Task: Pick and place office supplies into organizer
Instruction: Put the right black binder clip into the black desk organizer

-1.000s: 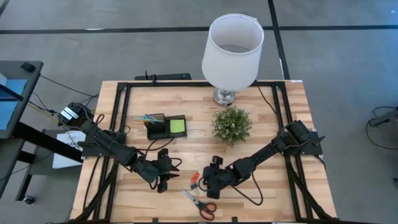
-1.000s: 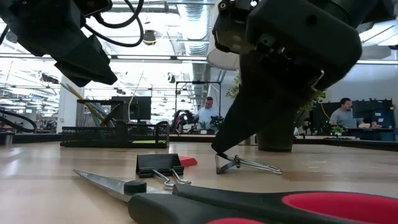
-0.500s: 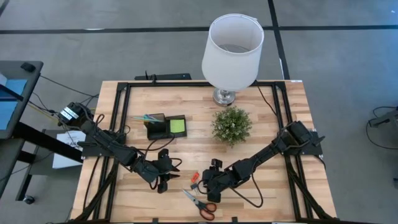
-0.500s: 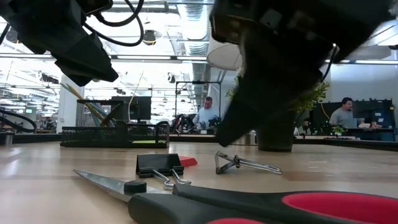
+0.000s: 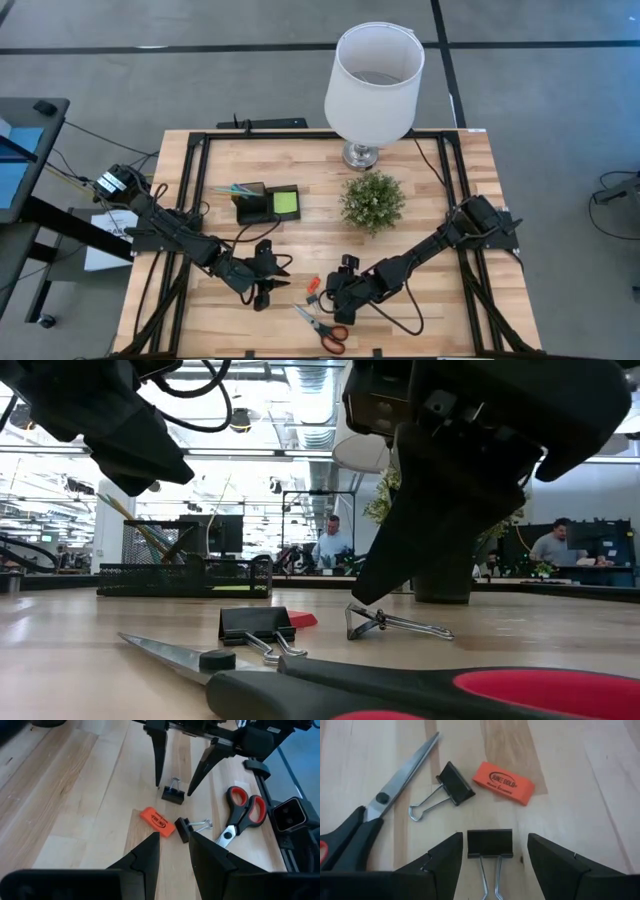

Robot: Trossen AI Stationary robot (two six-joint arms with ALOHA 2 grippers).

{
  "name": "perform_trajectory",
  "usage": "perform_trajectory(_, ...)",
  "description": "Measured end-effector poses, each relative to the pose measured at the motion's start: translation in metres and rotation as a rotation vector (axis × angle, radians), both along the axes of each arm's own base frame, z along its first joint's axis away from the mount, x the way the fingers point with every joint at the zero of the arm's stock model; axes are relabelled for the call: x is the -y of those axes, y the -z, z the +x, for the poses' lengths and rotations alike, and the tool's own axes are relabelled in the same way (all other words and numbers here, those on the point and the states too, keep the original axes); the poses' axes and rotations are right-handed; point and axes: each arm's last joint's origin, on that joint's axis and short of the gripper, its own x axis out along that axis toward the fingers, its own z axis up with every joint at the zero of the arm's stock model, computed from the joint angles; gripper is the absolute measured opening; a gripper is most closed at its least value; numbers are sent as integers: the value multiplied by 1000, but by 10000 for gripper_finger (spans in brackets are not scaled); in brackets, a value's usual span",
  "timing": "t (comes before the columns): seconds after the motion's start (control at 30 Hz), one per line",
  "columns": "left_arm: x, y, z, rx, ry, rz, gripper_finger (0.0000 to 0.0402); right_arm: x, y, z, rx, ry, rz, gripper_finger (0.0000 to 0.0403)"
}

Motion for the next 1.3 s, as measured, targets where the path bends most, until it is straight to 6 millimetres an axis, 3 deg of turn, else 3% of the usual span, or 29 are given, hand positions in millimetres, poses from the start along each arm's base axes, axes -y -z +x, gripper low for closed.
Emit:
perform_trajectory(0.5, 0, -1, 1, 10, -3, -2, 97, 0, 2, -1, 11, 9, -2, 219)
perform_trajectory(0.67, 3, -10, 5, 50, 23, 22, 97, 0, 4, -3, 19, 21, 14, 219)
perform_trajectory(1.0, 13, -78, 20, 236, 112, 108, 97, 3, 16, -8, 66, 20, 39, 219)
perform_trajectory(1.17, 4, -117, 6, 309, 91, 154, 97, 3, 17, -8, 64, -3, 15, 217)
perform_trajectory(1.3, -9, -146, -15, 360, 52, 180, 97, -1, 39, -2, 82, -19, -34, 216)
